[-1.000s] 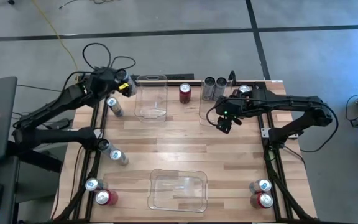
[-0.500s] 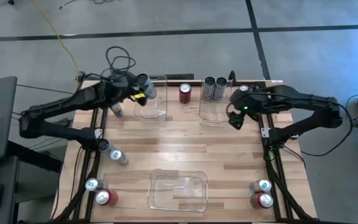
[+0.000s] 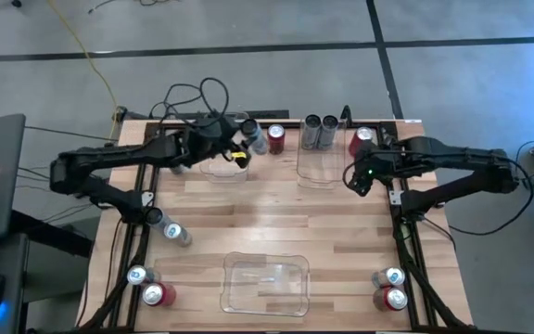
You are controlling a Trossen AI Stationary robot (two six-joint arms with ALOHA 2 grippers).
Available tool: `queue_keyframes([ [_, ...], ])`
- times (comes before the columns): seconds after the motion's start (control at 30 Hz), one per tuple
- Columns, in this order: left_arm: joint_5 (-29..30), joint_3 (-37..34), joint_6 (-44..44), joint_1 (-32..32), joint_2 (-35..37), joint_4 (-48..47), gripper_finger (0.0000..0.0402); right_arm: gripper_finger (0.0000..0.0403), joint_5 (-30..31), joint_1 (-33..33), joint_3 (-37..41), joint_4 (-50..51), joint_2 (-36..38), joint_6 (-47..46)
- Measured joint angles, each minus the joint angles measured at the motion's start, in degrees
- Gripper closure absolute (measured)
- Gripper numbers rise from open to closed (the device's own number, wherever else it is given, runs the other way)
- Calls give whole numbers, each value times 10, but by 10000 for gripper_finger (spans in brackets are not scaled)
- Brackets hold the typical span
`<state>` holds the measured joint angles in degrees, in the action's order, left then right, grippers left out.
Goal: Sort soda cans
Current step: Put the top white-blue soda can into the top right transparent bin
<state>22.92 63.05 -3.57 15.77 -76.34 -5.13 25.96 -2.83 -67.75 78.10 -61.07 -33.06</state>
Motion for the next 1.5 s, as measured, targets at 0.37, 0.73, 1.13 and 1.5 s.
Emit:
queue_keyframes([
  [0.37, -69, 37, 23, -15, -78, 16, 151, 70, -19, 11, 71, -82, 31, -1],
  [0.73, -73, 43, 34, -109, -92, -12, 151, 70, 6, 112, 71, -196, 44, 44],
  [1.13, -58, 42, 34, -188, -200, 35, 151, 70, 141, 261, 184, -453, 40, 101],
  [1.5, -53, 42, 9, -188, -248, 75, 151, 70, 168, 325, 289, -680, 23, 171],
])
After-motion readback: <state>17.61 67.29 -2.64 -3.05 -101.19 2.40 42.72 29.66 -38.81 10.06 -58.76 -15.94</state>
